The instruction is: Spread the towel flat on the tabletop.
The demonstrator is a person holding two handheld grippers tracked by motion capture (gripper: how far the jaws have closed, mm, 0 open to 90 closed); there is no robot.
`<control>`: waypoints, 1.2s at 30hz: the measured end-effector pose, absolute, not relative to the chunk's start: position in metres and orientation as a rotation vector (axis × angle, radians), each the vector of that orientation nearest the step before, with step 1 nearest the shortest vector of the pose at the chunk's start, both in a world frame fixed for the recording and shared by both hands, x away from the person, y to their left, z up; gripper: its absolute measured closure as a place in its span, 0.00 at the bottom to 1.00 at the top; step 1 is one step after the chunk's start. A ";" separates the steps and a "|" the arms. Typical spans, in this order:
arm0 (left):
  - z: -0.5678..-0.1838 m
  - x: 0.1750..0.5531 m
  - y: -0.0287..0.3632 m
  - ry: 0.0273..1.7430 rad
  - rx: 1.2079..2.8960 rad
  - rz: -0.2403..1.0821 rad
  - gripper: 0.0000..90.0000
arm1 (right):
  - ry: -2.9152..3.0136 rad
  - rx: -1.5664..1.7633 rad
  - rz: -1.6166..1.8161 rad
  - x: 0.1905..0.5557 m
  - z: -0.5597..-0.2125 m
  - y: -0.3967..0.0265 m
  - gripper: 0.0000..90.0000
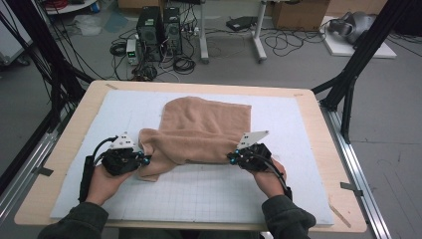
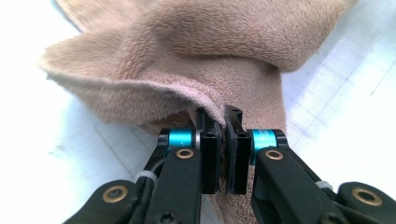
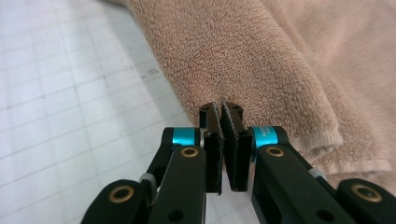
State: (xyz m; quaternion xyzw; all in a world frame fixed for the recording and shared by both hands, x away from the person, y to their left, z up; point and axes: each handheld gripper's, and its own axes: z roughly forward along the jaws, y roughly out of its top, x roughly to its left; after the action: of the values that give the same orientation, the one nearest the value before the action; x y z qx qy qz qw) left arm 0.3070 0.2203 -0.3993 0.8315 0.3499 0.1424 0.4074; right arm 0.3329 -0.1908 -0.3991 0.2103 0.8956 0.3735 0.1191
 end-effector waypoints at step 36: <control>-0.410 0.369 0.196 0.995 2.169 0.396 0.96 | 2.613 0.985 0.978 0.408 -0.409 -0.213 0.96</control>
State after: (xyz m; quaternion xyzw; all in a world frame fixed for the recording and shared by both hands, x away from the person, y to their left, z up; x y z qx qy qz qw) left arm 0.3694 0.1958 -0.4097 0.8387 0.3849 0.1530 0.3537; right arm 0.4084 -0.2125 -0.4087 0.3316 0.8795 0.3291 0.0911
